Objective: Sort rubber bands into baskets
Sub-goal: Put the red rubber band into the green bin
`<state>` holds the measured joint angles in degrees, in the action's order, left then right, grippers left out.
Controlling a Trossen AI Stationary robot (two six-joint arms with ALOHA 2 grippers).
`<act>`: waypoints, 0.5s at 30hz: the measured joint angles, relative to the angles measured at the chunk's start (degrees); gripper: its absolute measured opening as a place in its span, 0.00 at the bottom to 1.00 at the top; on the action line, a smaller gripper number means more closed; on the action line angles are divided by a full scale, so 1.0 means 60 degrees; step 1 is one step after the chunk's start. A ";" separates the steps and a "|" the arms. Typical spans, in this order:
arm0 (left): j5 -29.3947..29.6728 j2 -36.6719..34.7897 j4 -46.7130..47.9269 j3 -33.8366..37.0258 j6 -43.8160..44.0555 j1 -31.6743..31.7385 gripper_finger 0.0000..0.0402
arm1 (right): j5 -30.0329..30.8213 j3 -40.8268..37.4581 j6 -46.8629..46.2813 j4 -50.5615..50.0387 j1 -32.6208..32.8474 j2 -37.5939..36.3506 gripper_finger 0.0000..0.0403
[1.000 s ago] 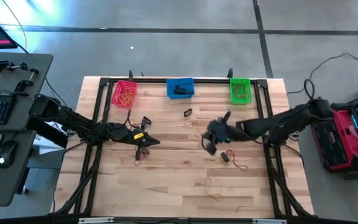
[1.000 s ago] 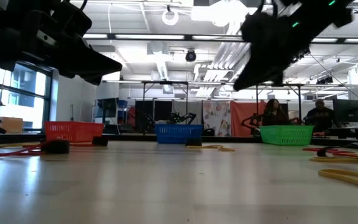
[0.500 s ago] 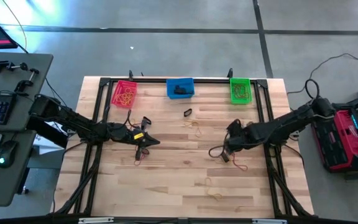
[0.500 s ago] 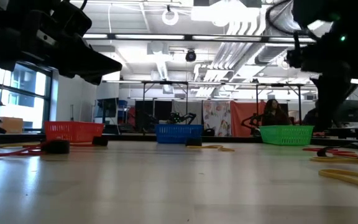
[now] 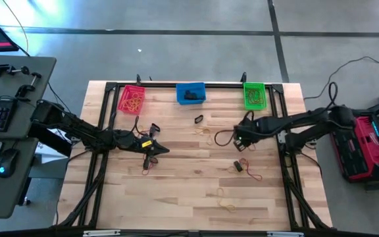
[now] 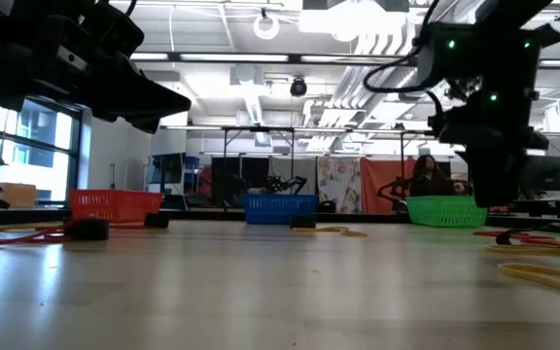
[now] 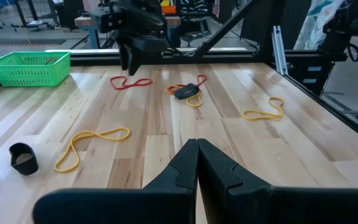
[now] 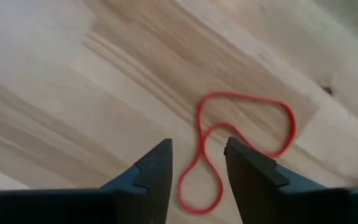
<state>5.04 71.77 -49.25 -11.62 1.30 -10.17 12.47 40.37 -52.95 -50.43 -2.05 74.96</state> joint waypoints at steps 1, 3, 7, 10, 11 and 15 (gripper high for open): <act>0.0000 0.0000 0.0000 0.0000 0.0003 0.0000 0.00 | -0.0128 -0.0083 0.0131 0.0021 -0.0168 0.0000 0.33; 0.0000 0.0000 0.0004 0.0000 0.0004 0.0000 0.00 | -0.0307 -0.0264 0.0313 0.0059 -0.0454 0.0000 0.32; 0.0004 0.0000 0.0004 0.0000 0.0004 0.0002 0.00 | -0.0831 -0.0673 0.0404 0.0438 -0.0769 0.0000 0.29; 0.0014 0.0000 0.0004 0.0000 0.0004 0.0004 0.00 | -0.1121 -0.1000 0.0481 0.1057 -0.0794 0.0000 0.27; 0.0015 0.0000 0.0004 0.0000 0.0004 0.0004 0.00 | -0.1159 -0.1099 0.0485 0.1223 -0.0790 0.0000 0.27; 0.0018 0.0000 0.0004 0.0000 0.0004 0.0004 0.00 | -0.1160 -0.1363 0.0405 0.1520 -0.0790 0.0000 0.26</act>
<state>5.15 71.77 -49.23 -11.62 1.32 -10.15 5.51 32.19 -50.52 -41.31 -6.79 74.96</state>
